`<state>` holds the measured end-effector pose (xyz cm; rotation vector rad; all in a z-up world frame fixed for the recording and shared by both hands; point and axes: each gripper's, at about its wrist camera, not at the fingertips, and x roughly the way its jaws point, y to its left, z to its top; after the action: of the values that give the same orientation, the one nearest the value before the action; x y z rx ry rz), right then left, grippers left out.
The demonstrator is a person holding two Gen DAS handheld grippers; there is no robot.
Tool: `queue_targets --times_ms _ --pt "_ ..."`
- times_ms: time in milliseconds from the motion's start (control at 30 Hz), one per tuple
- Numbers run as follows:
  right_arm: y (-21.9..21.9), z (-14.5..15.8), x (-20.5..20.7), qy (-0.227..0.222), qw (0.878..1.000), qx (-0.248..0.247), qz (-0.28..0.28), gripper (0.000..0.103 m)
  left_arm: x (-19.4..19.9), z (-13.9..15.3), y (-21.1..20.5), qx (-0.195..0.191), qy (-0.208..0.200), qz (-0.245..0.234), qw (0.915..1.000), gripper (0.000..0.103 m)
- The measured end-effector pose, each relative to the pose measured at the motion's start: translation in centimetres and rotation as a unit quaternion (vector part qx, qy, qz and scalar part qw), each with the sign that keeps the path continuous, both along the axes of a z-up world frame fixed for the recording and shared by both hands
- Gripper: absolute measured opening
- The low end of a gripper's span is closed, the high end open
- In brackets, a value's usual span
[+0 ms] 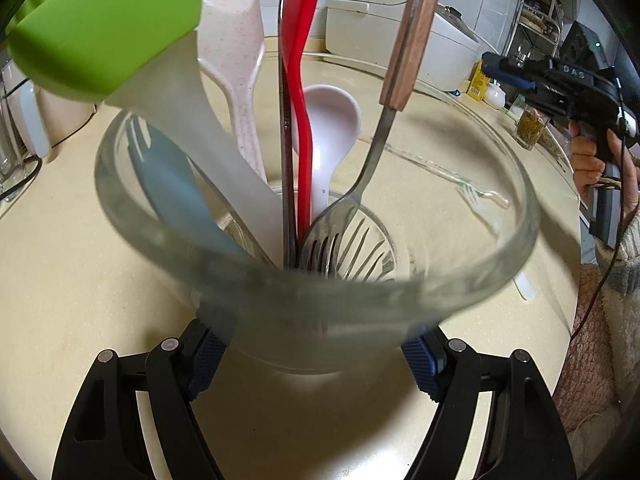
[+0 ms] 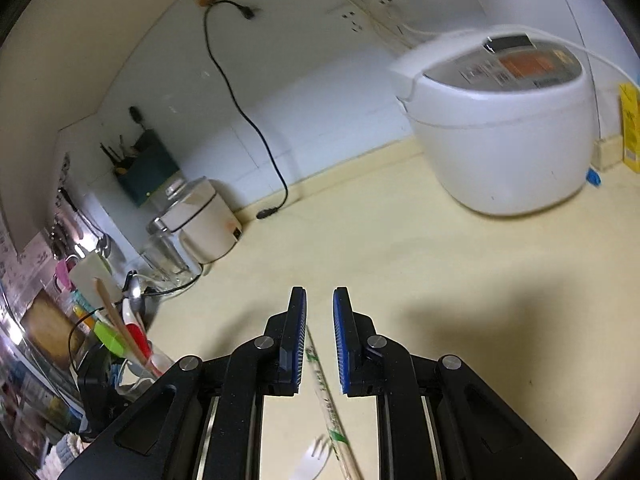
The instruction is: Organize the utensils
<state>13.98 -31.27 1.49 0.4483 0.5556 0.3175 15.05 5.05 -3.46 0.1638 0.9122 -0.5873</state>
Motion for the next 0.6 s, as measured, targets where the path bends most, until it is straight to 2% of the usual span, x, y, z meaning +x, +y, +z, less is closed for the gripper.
queue_targets --times_ms 167,467,600 --pt "1.2 -0.6 0.6 0.014 1.000 -0.017 0.017 0.014 0.0 0.0 0.0 -0.002 0.001 0.000 1.0000 0.080" --pt "5.2 -2.1 1.4 0.041 0.994 -0.084 0.054 0.015 0.1 0.0 0.1 -0.004 0.001 0.000 1.0000 0.080" --pt "6.7 -2.8 1.7 0.050 0.991 -0.111 0.061 0.019 0.1 0.0 0.1 -0.004 0.001 0.000 1.0000 0.080"
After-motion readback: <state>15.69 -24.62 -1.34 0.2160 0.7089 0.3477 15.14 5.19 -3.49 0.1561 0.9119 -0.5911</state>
